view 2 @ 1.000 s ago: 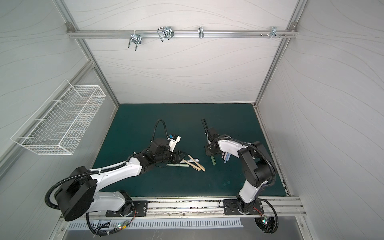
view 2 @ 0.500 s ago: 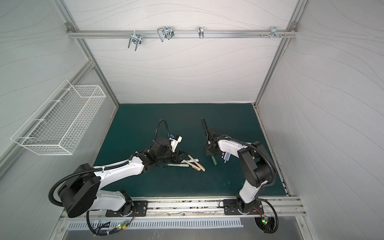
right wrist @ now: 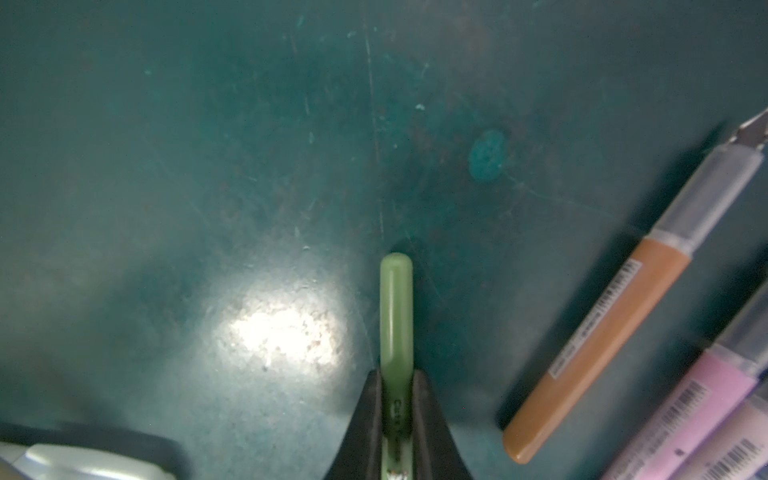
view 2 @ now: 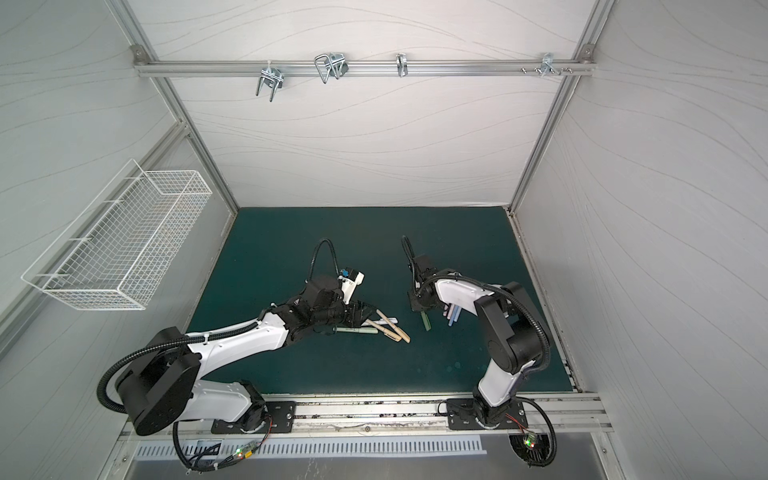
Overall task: Open the pen caps
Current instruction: 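Lift the green pen upright with right toward the left gripper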
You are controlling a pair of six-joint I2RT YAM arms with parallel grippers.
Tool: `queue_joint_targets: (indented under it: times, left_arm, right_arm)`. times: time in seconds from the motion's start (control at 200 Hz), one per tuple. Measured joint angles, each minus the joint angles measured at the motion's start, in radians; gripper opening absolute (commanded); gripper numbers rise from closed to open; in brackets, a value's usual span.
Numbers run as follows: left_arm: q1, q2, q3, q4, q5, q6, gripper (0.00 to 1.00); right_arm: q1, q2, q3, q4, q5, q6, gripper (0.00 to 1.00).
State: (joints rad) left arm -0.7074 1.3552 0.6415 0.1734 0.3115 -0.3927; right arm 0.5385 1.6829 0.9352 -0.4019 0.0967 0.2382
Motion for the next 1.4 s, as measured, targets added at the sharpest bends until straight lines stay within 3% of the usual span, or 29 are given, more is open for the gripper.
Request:
queue_joint_targets:
  times: [0.305, 0.56, 0.845, 1.11, 1.395]
  left_arm:
    - [-0.029, -0.082, -0.024, 0.079, 0.044, -0.002, 0.49]
    - [-0.095, -0.108, -0.031, 0.122, 0.060, 0.014, 0.51]
    - [-0.113, -0.107, -0.040, 0.164, 0.085, 0.017, 0.51]
    - [-0.140, -0.101, -0.040, 0.186, 0.095, 0.016, 0.51]
    - [-0.145, -0.103, -0.044, 0.223, 0.115, 0.002, 0.51]
  right_arm:
    - [-0.009, -0.253, -0.150, 0.105, -0.111, 0.010, 0.06]
    - [-0.085, -0.544, -0.346, 0.324, -0.288, 0.072, 0.07]
    - [-0.099, -0.797, -0.515, 0.554, -0.396, 0.157, 0.10]
    - [-0.100, -0.929, -0.579, 0.665, -0.421, 0.190, 0.11]
    - [-0.100, -0.958, -0.615, 0.719, -0.433, 0.211, 0.12]
